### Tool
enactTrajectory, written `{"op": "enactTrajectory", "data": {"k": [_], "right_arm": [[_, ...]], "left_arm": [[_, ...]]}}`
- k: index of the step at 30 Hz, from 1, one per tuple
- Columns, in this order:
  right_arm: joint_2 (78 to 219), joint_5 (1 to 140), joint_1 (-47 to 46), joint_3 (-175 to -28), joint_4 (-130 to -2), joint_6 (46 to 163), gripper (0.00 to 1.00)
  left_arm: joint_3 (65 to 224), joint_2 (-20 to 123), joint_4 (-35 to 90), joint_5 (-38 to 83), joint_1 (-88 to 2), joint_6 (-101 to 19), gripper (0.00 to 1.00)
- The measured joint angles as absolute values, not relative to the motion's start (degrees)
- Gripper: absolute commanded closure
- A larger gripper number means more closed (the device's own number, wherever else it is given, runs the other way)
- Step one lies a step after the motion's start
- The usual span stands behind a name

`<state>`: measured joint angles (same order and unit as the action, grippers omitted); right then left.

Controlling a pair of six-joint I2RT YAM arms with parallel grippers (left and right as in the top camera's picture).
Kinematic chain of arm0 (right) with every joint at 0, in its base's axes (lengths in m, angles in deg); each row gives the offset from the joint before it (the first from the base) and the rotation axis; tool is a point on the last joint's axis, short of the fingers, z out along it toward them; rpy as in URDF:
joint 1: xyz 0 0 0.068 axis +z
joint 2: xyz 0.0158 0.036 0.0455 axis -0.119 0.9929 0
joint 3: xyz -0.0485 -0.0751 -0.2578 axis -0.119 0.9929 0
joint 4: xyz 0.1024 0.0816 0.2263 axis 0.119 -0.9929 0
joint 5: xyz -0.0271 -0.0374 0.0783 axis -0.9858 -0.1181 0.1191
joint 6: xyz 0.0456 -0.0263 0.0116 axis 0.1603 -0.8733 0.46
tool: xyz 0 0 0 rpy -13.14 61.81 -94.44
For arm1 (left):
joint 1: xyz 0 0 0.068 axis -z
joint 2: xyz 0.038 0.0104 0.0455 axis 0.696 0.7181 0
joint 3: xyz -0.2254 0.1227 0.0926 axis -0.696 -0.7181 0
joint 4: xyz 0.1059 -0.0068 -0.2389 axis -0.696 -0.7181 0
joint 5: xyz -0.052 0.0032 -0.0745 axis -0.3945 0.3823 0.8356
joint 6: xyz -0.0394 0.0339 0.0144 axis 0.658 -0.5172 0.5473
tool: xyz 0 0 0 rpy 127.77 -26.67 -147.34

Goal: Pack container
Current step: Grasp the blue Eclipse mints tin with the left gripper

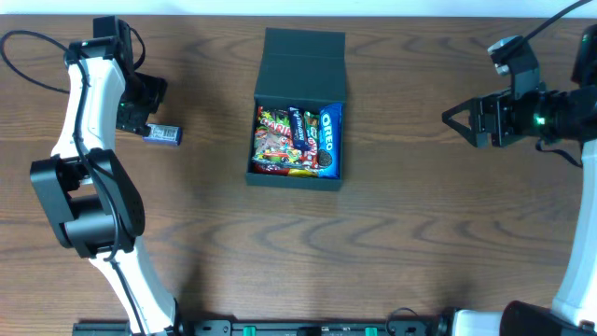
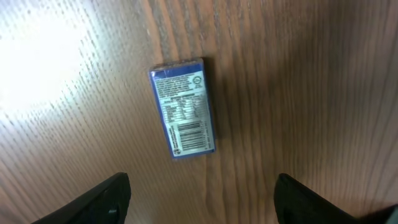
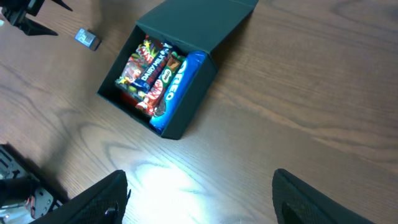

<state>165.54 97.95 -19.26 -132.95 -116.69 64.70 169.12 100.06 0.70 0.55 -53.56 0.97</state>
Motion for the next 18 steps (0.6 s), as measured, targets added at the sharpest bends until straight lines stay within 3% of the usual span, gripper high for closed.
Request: {"op": "enactTrajectory", "data": {"k": [18], "right_arm": [[165.57, 97.45, -19.26, -132.95, -116.74, 64.70, 0.23]], "left_arm": [[169.12, 109.70, 3.17, 1.78, -53.58, 5.10, 0.28]]}}
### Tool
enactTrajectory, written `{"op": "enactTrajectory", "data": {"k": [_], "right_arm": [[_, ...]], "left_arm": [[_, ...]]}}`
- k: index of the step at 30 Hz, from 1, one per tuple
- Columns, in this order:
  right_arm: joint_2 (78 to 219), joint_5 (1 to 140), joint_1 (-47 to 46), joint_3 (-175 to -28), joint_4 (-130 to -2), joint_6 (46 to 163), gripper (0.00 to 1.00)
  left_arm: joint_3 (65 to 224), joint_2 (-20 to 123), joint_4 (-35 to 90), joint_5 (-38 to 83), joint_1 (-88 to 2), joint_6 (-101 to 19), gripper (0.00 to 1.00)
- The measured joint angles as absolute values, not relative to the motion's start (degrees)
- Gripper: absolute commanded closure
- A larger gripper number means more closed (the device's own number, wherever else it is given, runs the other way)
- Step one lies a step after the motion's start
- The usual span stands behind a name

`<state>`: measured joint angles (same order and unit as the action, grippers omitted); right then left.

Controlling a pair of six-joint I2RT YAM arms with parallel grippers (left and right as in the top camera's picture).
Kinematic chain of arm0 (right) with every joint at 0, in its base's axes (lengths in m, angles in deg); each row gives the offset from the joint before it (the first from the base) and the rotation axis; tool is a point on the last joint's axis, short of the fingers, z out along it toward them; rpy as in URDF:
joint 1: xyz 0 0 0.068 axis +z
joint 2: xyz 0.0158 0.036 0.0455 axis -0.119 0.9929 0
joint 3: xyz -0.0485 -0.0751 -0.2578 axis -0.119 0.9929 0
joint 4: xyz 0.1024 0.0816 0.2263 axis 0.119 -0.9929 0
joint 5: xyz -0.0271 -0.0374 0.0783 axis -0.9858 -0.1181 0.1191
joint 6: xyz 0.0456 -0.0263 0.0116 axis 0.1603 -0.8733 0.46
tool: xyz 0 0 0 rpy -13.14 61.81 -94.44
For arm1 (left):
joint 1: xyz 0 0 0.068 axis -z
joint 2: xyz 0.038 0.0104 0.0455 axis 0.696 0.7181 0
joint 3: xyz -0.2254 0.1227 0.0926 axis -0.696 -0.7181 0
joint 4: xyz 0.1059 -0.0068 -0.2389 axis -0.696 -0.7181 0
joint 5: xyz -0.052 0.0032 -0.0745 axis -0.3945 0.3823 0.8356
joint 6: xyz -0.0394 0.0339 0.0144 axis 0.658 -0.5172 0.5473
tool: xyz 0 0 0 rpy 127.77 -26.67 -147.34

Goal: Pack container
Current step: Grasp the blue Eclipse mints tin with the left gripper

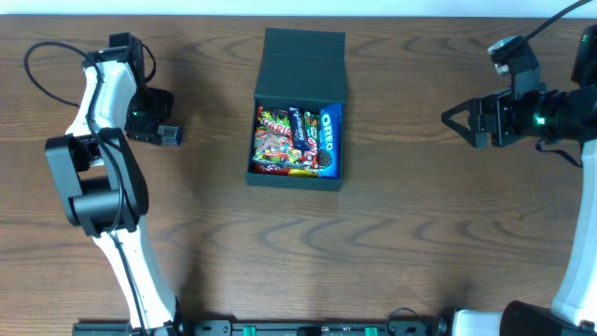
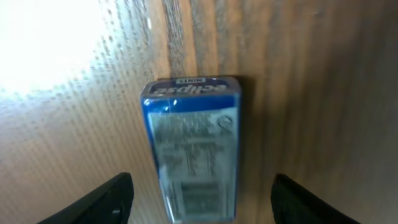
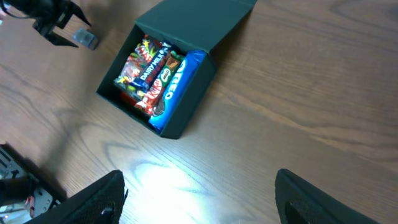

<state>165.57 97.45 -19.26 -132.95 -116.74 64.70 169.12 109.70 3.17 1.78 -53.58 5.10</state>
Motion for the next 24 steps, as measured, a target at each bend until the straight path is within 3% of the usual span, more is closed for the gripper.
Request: {"op": "enactTrajectory", "data": {"k": [7, 24], "right_arm": [[165.57, 96.92, -19.26, -132.95, -116.84, 64.70, 0.23], [165.57, 96.86, -19.26, -132.95, -116.43, 64.70, 0.23]], "left_arm": [[169.18, 112.28, 4.06, 3.26, -53.58, 4.95, 0.29], [169.18, 112.28, 5.07, 2.32, -53.56, 4.84, 0.52]]}}
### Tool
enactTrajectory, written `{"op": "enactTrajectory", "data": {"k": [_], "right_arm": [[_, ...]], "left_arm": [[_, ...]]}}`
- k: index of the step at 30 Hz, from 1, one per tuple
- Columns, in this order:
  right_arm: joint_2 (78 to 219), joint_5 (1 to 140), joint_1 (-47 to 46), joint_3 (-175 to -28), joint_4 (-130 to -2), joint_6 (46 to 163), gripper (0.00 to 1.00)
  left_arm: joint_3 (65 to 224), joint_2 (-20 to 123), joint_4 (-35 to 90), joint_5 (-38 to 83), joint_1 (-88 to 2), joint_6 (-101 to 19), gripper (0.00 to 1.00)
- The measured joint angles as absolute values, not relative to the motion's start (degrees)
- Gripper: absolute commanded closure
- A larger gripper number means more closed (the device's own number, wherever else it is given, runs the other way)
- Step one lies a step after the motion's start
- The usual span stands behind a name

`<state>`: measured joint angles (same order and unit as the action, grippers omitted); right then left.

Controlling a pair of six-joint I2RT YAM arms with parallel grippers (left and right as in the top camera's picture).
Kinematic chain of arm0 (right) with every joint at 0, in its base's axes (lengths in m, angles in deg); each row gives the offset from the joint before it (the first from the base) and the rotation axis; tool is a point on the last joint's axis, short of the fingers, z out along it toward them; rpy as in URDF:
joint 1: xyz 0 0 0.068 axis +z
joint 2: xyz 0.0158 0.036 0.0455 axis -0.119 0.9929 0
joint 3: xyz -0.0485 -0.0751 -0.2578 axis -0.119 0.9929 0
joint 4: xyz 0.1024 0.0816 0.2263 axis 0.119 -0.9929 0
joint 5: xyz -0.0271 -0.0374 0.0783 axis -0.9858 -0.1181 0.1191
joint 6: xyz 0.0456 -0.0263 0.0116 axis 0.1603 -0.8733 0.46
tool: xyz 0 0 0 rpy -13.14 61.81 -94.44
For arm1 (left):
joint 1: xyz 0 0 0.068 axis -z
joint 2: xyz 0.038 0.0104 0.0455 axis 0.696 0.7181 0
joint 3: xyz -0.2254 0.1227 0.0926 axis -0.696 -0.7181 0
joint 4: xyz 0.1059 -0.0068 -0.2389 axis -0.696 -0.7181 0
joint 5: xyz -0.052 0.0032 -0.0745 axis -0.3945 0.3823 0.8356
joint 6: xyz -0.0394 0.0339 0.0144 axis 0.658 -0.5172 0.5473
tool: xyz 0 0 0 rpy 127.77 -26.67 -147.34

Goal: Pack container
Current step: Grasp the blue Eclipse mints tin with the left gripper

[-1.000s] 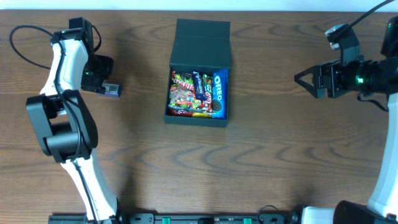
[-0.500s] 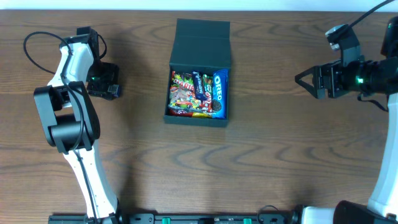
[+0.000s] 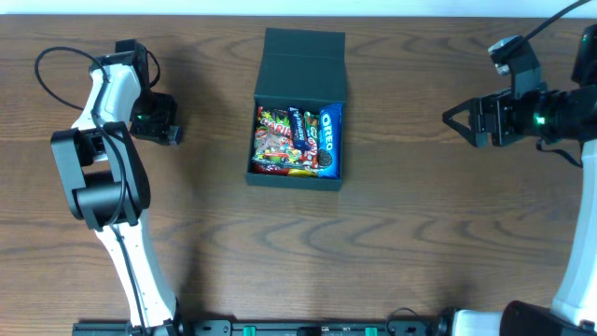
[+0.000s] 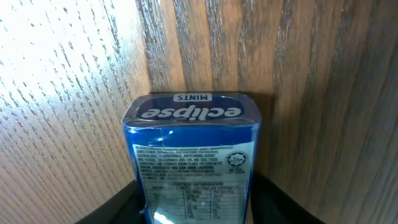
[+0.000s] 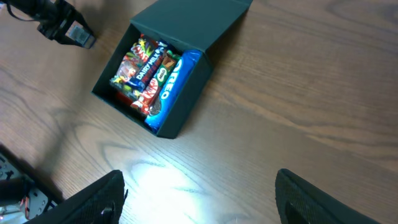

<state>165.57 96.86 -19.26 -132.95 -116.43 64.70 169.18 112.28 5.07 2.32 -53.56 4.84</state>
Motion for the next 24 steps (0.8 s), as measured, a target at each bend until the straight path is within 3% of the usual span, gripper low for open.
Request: {"op": "enactTrajectory", "data": {"k": [13, 17, 24], "right_arm": [[165.57, 96.86, -19.26, -132.95, -116.36, 64.70, 0.21], [165.57, 96.86, -19.26, -132.95, -116.36, 64.70, 0.21], [165.57, 96.90, -19.26, -132.95, -116.34, 64.77, 0.19]], "left_arm": [[169.18, 112.28, 4.43, 2.30, -53.56, 3.00, 0.64], [169.18, 112.28, 3.58, 2.58, -53.56, 2.02, 0.78], [169.29, 112.28, 3.08, 4.53, -53.58, -1.13, 0.93]]}}
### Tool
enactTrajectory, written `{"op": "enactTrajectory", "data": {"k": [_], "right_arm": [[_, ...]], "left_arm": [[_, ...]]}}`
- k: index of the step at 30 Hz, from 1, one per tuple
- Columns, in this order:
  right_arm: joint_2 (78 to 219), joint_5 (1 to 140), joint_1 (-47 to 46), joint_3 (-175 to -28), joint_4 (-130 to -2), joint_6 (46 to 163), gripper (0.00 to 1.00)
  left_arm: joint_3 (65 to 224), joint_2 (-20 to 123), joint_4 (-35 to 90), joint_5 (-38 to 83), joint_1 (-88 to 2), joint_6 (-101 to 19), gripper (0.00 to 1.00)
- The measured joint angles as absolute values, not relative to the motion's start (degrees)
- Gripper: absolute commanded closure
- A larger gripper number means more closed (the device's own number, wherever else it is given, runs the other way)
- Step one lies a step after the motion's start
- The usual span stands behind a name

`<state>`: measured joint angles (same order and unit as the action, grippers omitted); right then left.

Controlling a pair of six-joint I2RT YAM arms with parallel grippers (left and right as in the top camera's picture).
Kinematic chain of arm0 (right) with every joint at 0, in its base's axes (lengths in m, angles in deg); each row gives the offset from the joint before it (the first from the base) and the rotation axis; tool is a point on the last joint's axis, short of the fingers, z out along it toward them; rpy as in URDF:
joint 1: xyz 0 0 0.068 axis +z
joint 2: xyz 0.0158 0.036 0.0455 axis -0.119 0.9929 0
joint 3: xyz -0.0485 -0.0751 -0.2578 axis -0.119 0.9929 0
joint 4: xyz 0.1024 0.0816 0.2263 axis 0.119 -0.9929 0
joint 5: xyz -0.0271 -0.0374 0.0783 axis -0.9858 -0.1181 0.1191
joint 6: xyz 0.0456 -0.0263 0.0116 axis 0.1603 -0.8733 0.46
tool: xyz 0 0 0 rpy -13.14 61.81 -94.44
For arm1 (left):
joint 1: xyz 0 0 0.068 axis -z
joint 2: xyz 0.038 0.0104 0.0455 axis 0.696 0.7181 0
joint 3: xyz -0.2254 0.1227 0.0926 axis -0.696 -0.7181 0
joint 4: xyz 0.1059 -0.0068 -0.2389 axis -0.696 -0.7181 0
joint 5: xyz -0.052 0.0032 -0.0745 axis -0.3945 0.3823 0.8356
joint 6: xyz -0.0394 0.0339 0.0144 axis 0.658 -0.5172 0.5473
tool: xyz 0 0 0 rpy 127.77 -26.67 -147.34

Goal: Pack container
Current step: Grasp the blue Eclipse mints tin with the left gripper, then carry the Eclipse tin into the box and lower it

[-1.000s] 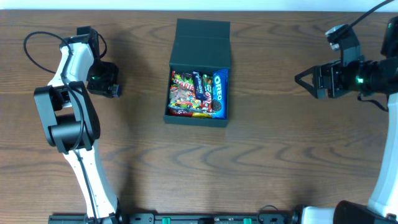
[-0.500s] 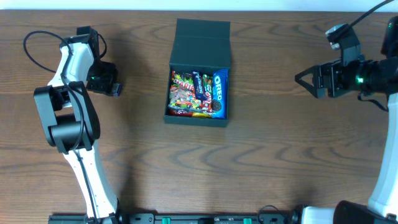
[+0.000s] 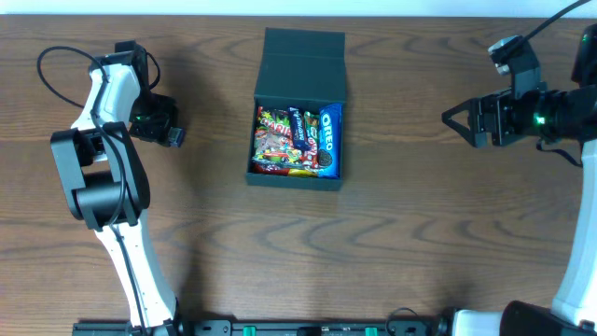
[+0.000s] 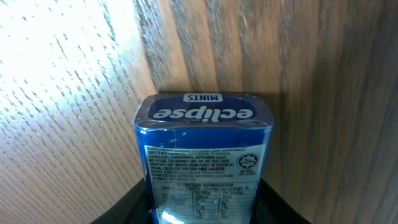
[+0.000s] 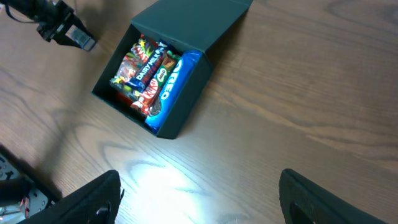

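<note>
A blue Eclipse mints box fills the left wrist view, and my left gripper is shut on it, a dark finger pressed against each long side. Overhead, that gripper sits low at the table's left, with only the box's end showing. The dark green container stands mid-table, its lid folded back, holding an Oreo pack and other sweets. My right gripper hovers open far to the right, its fingers spread wide over bare wood; the container lies ahead of it.
The wooden table stretches between the container and both arms. A black cable loops off the left arm near the far-left edge. The arm bases line the table's near edge.
My left fingers have drawn in against the mints box's sides, and the box has shifted a little toward the container. The right arm and the container are unchanged.
My left gripper first hung open high above the mints box lying flat on the wood. It then stood lower, with the box between its spread fingers. After that the fingers were close on either side, and now they clamp it. My right gripper stayed open.
</note>
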<state>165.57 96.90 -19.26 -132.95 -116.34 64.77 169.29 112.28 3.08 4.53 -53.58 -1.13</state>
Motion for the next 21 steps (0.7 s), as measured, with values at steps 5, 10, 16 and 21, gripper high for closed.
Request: {"op": "enactTrajectory", "data": {"k": [5, 10, 16, 21], "right_arm": [[165.57, 96.90, -19.26, -132.95, -116.34, 64.99, 0.19], [165.57, 96.90, -19.26, -132.95, -116.10, 66.65, 0.21], [165.57, 96.90, -19.26, -132.95, -114.20, 69.36, 0.18], [165.57, 96.90, -19.26, -132.95, -113.65, 71.11, 0.17]], "left_arm": [[170.45, 112.23, 2.88, 6.08, -53.40, -4.23, 0.94], [174.14, 110.25, 3.45, 5.05, -51.13, -11.14, 0.94], [179.32, 103.14, 7.52, 0.11, -40.75, -26.44, 0.94], [180.85, 99.99, 7.80, -0.91, -27.42, -39.16, 0.94]]}}
